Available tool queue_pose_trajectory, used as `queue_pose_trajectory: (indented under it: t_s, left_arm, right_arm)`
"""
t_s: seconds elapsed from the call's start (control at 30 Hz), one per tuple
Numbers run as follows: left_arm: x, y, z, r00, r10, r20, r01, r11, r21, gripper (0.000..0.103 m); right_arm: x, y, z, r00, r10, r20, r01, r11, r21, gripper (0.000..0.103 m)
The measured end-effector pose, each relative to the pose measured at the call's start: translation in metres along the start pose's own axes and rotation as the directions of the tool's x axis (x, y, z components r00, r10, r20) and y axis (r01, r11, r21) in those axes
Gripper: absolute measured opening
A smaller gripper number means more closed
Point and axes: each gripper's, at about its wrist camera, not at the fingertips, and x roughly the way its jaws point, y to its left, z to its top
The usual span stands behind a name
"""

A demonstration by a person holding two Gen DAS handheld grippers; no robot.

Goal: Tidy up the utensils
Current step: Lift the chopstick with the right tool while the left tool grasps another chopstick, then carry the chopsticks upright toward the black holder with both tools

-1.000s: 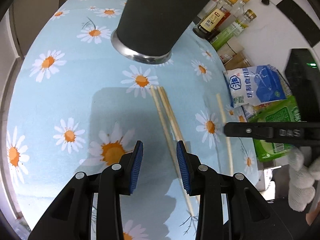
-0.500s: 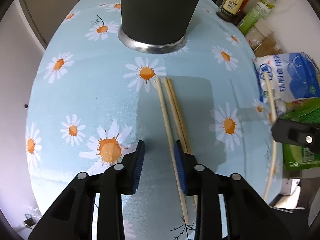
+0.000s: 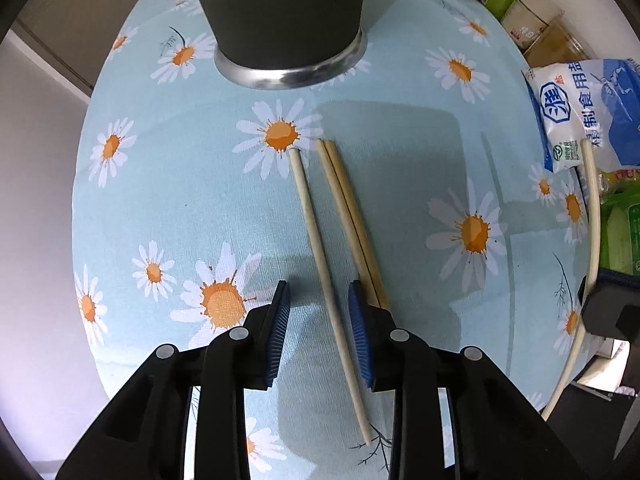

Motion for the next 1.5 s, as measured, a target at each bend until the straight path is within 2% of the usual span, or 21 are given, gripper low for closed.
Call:
queue_pose_trajectory:
  t_s: [0.13, 0.23, 0.37, 0.5, 0.57, 0.7, 0.83, 0.9, 1.0, 1.13, 1.2, 1.3, 1.33, 1.5]
  left_arm:
    - [0.002, 0.007, 0.011, 1.000, -0.020, -0.017, 0.019, 0.999, -0.047, 0.013]
    - [0.002, 0.019, 0.012, 0.999, -0.039, -0.010, 0.038, 0.996, -0.075, 0.004]
    - [0.003, 0.027, 0.010, 0.998, -0.064, 0.004, 0.064, 0.995, -0.081, 0.004]
    - [0.002, 0.044, -0.001, 0.991, -0.124, 0.041, 0.128, 0.985, -0.115, 0.004]
    - [0.002, 0.051, -0.006, 0.985, -0.155, 0.072, 0.163, 0.978, -0.130, 0.004]
    - [-0.010, 0.064, -0.014, 0.965, -0.227, 0.132, 0.242, 0.964, -0.111, 0.004]
    - [-0.045, 0.088, -0.014, 0.943, -0.255, 0.215, 0.271, 0.961, -0.051, 0.004]
    - [-0.059, 0.099, -0.017, 0.929, -0.274, 0.250, 0.286, 0.958, -0.012, 0.004]
    - [-0.073, 0.112, -0.015, 0.904, -0.306, 0.299, 0.309, 0.950, 0.038, 0.004]
    - [-0.085, 0.122, -0.014, 0.875, -0.343, 0.342, 0.338, 0.938, 0.078, 0.004]
    - [-0.091, 0.129, -0.014, 0.851, -0.383, 0.358, 0.380, 0.921, 0.082, 0.004]
    - [-0.101, 0.133, -0.014, 0.822, -0.414, 0.392, 0.404, 0.908, 0.113, 0.004]
    - [-0.105, 0.136, -0.013, 0.807, -0.438, 0.396, 0.425, 0.897, 0.124, 0.004]
    - [-0.127, 0.137, -0.008, 0.757, -0.481, 0.442, 0.455, 0.874, 0.171, 0.004]
  right_arm:
    - [-0.001, -0.003, 0.003, 1.000, 0.014, -0.001, -0.014, 1.000, -0.003, 0.005]
    - [-0.003, -0.004, 0.007, 1.000, -0.006, 0.012, 0.006, 1.000, -0.014, 0.005]
    - [-0.002, -0.006, 0.010, 1.000, 0.008, 0.024, -0.008, 1.000, 0.027, 0.005]
    - [0.001, 0.003, 0.013, 0.997, -0.031, 0.071, 0.030, 0.999, 0.017, 0.005]
    - [0.003, 0.010, 0.012, 0.991, -0.076, 0.111, 0.077, 0.997, -0.001, 0.005]
    - [0.018, 0.017, 0.016, 0.989, -0.095, 0.111, 0.092, 0.995, 0.024, 0.006]
    - [0.026, 0.029, 0.028, 0.983, -0.144, 0.115, 0.142, 0.989, 0.029, 0.006]
    - [0.023, 0.041, 0.033, 0.972, -0.186, 0.146, 0.186, 0.982, 0.014, 0.006]
    - [0.015, 0.050, 0.040, 0.960, -0.218, 0.175, 0.212, 0.976, 0.052, 0.006]
    - [0.004, 0.072, 0.041, 0.932, -0.265, 0.246, 0.259, 0.964, 0.058, 0.006]
    - [0.000, 0.084, 0.041, 0.920, -0.271, 0.283, 0.266, 0.962, 0.058, 0.006]
    - [0.000, 0.100, 0.047, 0.908, -0.272, 0.319, 0.267, 0.962, 0.061, 0.006]
    - [0.000, 0.103, 0.049, 0.905, -0.270, 0.328, 0.265, 0.962, 0.063, 0.006]
    - [-0.006, 0.116, 0.061, 0.900, -0.233, 0.368, 0.226, 0.972, 0.062, 0.006]
